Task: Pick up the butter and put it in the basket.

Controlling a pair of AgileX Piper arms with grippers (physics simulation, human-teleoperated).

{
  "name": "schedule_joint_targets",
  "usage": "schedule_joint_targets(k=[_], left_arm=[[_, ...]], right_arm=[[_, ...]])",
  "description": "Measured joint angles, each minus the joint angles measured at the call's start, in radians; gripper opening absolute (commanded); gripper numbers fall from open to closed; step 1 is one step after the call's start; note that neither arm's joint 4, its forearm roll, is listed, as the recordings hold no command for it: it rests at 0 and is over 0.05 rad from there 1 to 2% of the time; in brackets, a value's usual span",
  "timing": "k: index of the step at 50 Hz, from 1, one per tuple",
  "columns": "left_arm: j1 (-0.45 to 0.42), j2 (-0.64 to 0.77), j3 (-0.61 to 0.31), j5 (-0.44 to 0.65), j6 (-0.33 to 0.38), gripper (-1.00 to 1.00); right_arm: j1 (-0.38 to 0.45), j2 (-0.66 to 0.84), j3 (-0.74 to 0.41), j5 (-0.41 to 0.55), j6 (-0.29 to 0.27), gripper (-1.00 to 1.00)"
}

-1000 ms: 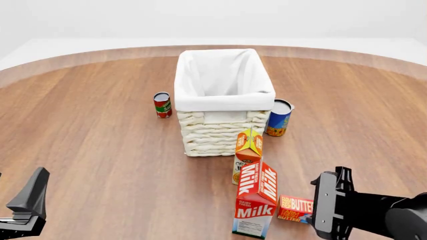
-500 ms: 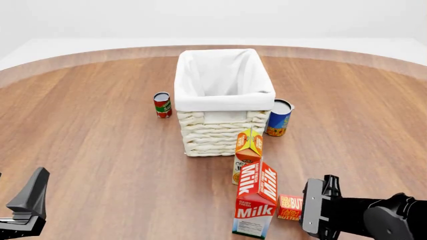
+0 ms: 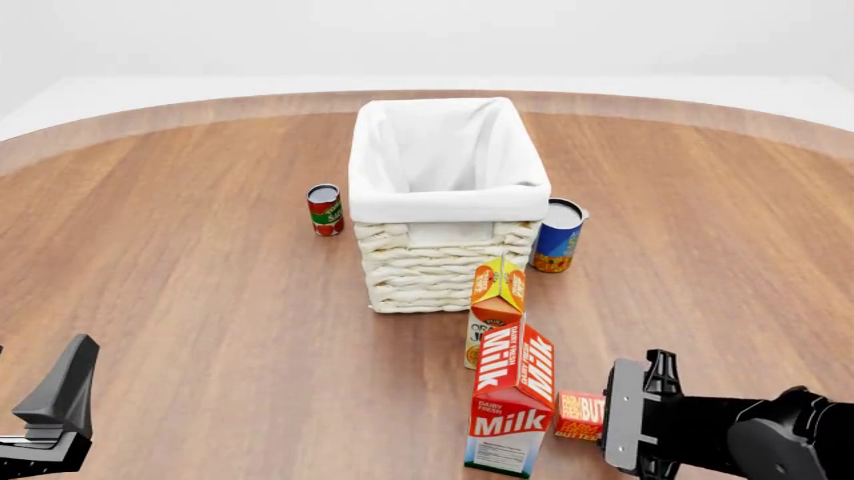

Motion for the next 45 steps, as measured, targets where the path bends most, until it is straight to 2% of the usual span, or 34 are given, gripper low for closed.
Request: schedule_joint_targets(k=[5, 12, 29, 35, 45], left_arm=[[0.0, 0.0, 0.0, 0.0, 0.0, 1.0], [0.0, 0.0, 0.0, 0.0, 0.0, 1.0], [0.0, 0.0, 0.0, 0.0, 0.0, 1.0], [0.0, 0.0, 0.0, 0.0, 0.0, 1.0], [0.0, 0.0, 0.0, 0.0, 0.0, 1.0]], right_arm=[[-0.008, -0.019, 0.006, -0.001, -0.005, -1.0], [-0.045, -0.099, 0.009, 0.051, -0.022, -1.0], [-0.11, -0.402, -0.05, 0.32, -0.039, -1.0], [-0.082, -0.499, -0.162, 0.441, 0.032, -1.0], [0.002, -0.59, -0.385, 0.564, 0.212, -1.0]])
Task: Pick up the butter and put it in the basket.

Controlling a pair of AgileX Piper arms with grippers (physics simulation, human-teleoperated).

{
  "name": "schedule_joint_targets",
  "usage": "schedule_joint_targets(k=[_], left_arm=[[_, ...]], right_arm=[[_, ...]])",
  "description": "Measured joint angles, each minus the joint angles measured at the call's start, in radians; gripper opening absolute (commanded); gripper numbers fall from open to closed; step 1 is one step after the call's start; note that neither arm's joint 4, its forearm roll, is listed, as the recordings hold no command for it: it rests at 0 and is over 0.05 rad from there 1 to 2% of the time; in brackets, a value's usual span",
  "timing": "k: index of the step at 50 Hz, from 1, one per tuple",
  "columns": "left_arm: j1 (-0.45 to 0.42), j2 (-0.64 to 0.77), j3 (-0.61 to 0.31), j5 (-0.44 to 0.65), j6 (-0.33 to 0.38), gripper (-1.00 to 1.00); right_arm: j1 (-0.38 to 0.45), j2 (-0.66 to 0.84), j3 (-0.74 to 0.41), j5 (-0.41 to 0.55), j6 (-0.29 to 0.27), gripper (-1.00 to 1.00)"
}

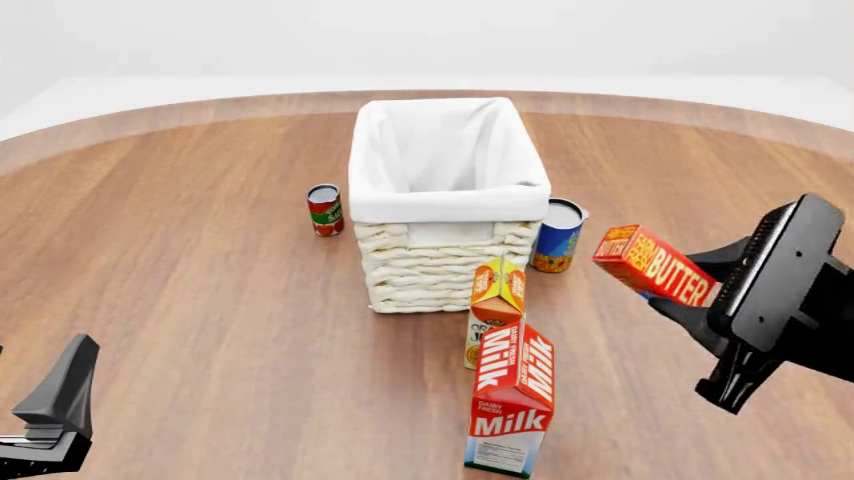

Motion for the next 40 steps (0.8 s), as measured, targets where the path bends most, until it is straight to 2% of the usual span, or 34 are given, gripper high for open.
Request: schedule_joint_targets(k=[13, 20, 28, 40], left_arm=[[0.0, 0.0, 0.0, 0.0, 0.0, 1.0], [0.0, 0.0, 0.0, 0.0, 0.0, 1.0], [0.0, 0.0, 0.0, 0.0, 0.0, 1.0], [0.0, 0.0, 0.0, 0.0, 0.0, 1.0]], right_arm=[[0.08, -0.037, -0.172, 0.057, 0.194, -1.0], [0.148, -0.063, -0.234, 0.043, 0.304, -1.0], [0.219, -0.074, -0.23, -0.046, 0.412, -1.0], [0.311, -0.091, -0.182, -0.258, 0.557, -1.0]])
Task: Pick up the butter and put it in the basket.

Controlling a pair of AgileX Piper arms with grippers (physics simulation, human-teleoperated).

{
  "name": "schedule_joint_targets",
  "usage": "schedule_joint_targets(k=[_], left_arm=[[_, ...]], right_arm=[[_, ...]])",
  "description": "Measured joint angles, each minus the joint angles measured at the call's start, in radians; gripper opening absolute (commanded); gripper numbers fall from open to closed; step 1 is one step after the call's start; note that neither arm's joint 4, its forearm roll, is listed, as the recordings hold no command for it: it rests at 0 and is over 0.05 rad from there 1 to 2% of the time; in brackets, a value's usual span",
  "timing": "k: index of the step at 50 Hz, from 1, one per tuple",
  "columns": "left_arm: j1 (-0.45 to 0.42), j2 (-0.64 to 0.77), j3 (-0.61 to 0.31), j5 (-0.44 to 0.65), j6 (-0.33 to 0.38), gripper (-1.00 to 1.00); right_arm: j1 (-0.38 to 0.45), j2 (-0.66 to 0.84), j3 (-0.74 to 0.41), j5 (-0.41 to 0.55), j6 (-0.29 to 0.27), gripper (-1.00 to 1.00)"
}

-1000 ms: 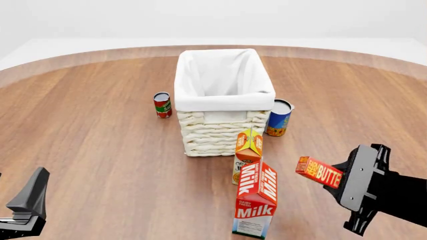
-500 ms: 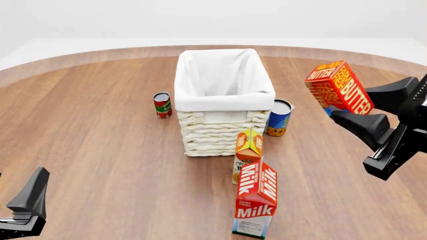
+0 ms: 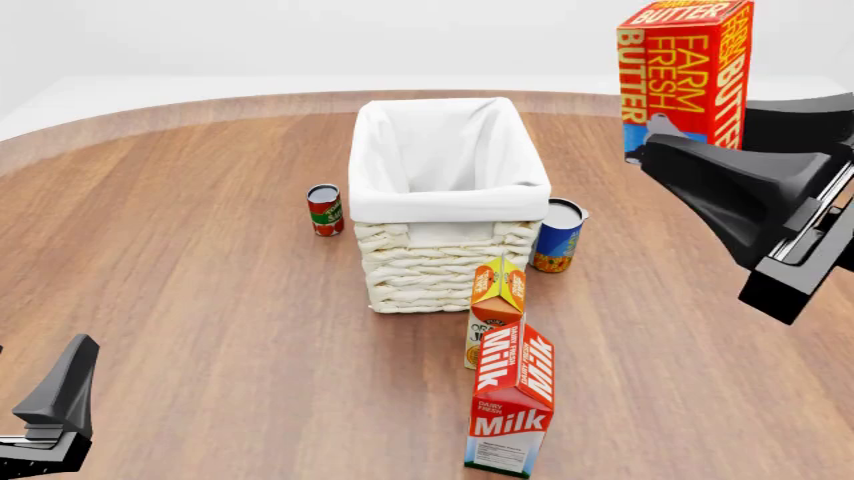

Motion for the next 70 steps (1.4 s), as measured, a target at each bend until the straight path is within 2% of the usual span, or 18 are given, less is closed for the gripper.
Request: schedule_joint_targets(k=[12, 25, 34, 42, 48, 53, 61, 70], left_arm=[[0.0, 0.0, 0.0, 0.0, 0.0, 1.0], [0.0, 0.0, 0.0, 0.0, 0.0, 1.0], [0.0, 0.0, 0.0, 0.0, 0.0, 1.0], [0.0, 0.0, 0.0, 0.0, 0.0, 1.0], [0.0, 0.0, 0.0, 0.0, 0.0, 1.0], [0.0, 0.0, 0.0, 0.0, 0.0, 1.0], [0.0, 0.0, 0.0, 0.0, 0.0, 1.0], [0.0, 0.0, 0.0, 0.0, 0.0, 1.0]], right_arm=[[0.072, -0.025, 0.036, -0.205, 0.134, -1.0], [0.029, 0.115, 0.039, -0.398, 0.292, -1.0], [-0.019, 0.256, -0.01, -0.458, 0.391, -1.0], [-0.036, 0.357, -0.077, -0.454, 0.442, -1.0], [-0.034, 0.423, -0.141, -0.421, 0.448, -1.0], [-0.021, 0.491, -0.228, -0.358, 0.417, -1.0], [-0.03, 0.65, -0.383, -0.22, 0.293, -1.0], [-0.034, 0.743, -0.466, -0.146, 0.228, -1.0]])
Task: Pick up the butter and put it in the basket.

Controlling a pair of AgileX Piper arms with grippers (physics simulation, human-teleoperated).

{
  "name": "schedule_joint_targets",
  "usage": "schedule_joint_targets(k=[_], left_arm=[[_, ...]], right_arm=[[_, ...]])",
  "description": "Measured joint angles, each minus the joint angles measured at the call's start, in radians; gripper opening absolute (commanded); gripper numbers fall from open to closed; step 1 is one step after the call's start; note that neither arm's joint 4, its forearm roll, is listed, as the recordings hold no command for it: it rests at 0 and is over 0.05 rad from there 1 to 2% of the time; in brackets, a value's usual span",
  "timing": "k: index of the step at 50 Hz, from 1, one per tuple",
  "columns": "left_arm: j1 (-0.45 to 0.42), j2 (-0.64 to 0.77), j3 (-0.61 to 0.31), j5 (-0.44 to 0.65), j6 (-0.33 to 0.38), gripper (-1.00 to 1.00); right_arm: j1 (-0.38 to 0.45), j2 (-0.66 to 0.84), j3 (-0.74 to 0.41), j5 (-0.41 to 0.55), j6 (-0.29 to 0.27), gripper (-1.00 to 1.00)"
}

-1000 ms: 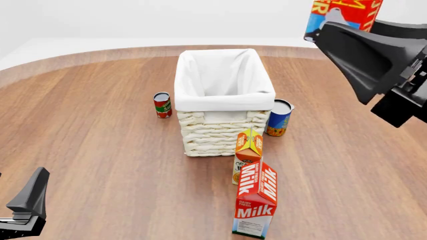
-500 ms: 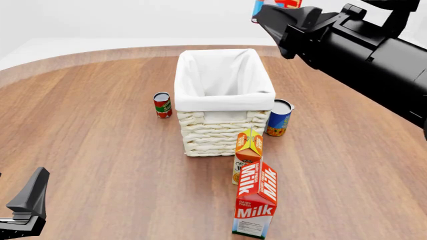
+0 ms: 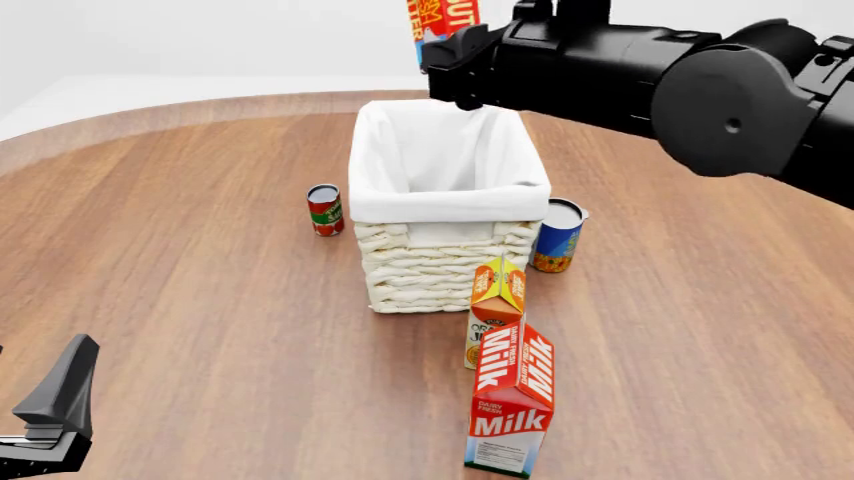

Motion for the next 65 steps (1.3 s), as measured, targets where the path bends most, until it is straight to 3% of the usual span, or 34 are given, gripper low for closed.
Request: schedule_joint_targets(k=[26, 65], left_arm=[[0.0, 0.0, 0.0, 0.0, 0.0, 1.0], [0.0, 0.0, 0.0, 0.0, 0.0, 1.0]], right_arm=[[-0.024, 0.1, 0.009, -0.013, -0.034, -1.0], [-0.051, 0.214, 0.041, -0.097, -0.035, -1.0]])
